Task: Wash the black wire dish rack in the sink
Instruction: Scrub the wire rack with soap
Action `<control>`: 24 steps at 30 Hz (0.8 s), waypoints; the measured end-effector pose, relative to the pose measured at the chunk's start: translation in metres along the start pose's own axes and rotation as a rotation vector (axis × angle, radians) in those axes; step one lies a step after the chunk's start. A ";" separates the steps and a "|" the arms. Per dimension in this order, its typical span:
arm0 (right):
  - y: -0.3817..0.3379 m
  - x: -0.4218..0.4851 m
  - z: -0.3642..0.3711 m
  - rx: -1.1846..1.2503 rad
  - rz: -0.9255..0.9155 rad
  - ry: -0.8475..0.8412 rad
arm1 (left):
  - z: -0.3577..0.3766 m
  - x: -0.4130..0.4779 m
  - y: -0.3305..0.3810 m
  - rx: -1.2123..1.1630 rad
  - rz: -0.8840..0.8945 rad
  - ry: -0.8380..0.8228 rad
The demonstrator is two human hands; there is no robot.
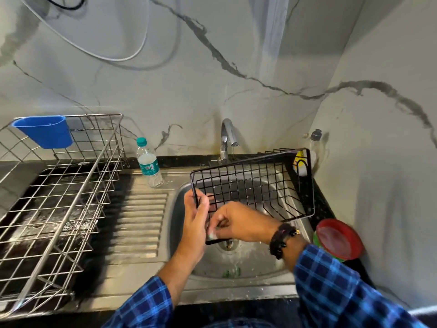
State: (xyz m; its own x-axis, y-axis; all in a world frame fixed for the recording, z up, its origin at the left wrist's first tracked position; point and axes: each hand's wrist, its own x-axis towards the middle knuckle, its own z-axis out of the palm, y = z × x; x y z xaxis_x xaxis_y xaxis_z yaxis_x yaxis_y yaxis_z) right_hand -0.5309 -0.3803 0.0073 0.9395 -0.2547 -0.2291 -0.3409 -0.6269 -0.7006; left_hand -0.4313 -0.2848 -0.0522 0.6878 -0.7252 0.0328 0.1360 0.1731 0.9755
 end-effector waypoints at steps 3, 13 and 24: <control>-0.002 -0.006 -0.006 -0.041 -0.024 -0.040 | 0.000 0.001 0.002 -0.090 -0.075 0.040; 0.003 -0.005 -0.013 -0.250 0.144 -0.053 | -0.009 -0.001 0.003 -0.039 -0.046 -0.006; 0.006 0.033 -0.005 -0.021 0.307 0.851 | 0.015 -0.010 0.003 -0.109 -0.265 -0.069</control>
State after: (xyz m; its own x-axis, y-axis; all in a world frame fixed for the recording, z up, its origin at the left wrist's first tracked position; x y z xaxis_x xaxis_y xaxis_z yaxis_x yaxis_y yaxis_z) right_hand -0.5018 -0.3958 -0.0012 0.4666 -0.8662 0.1790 -0.5808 -0.4526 -0.6766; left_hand -0.4482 -0.2870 -0.0462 0.5685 -0.7977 -0.2014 0.3826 0.0396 0.9231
